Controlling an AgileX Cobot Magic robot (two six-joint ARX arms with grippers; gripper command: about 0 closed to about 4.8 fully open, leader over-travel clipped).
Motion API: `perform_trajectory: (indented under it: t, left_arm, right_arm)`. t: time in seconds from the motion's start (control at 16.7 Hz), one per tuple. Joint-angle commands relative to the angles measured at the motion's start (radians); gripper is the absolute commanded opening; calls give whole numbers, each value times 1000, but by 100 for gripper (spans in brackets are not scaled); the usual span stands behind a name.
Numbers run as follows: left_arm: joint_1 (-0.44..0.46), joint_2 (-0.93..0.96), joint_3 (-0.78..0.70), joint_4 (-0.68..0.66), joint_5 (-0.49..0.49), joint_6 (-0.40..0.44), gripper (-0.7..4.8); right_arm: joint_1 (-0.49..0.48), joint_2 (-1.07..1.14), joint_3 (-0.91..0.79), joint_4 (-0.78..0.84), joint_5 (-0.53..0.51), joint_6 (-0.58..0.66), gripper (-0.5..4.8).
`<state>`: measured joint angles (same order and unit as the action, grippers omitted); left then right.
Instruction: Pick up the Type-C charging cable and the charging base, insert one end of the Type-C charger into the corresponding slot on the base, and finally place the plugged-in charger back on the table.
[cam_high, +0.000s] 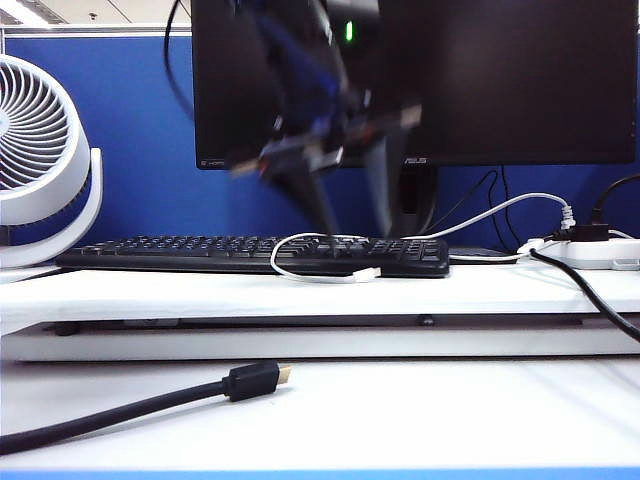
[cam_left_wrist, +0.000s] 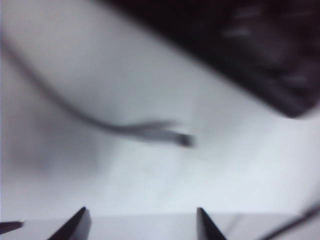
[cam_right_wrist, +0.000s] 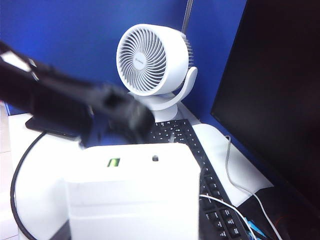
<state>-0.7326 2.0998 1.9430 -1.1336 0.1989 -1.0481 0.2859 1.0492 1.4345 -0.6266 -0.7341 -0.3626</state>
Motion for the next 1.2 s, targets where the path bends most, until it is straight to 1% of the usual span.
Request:
perform_trajectory:
  t: [0.06,0.3,0.36,0.54,0.6,0.78,0.9,1.08,1.2]
  left_arm:
    - [0,-5,-61,23,-19,-68,276]
    - [1,-6,-71,106,-10,-108,268]
    - [1,-6,-71,127,5,-129,268]
    - [1,-6,-71,153,3,-193,268]
    - [1,-6,-71,154,-7,-213,268]
    - [1,-5,-71,166,-79,-274,268]
    - [1,-6,-71,166,-112,-286,268]
    - [1,-3,-71,165,-121,-295,268]
    - [1,2,-72,159,-129,-296,258]
  right_arm:
    - [2,-16,5,24,-8,4,0]
    - [2,-22,5,21,-8,11,0]
    - [2,-22,5,21,-8,24,0]
    - [2,-22,5,18,-8,26,0]
    - [2,-23,5,18,-8,26,0]
    - [2,-27,5,18,-8,26,0]
    - [2,-28,5,18,-8,26,0]
    - [2,-28,5,18,-8,26,0]
    - [2,-28,5,18,-8,26,0]
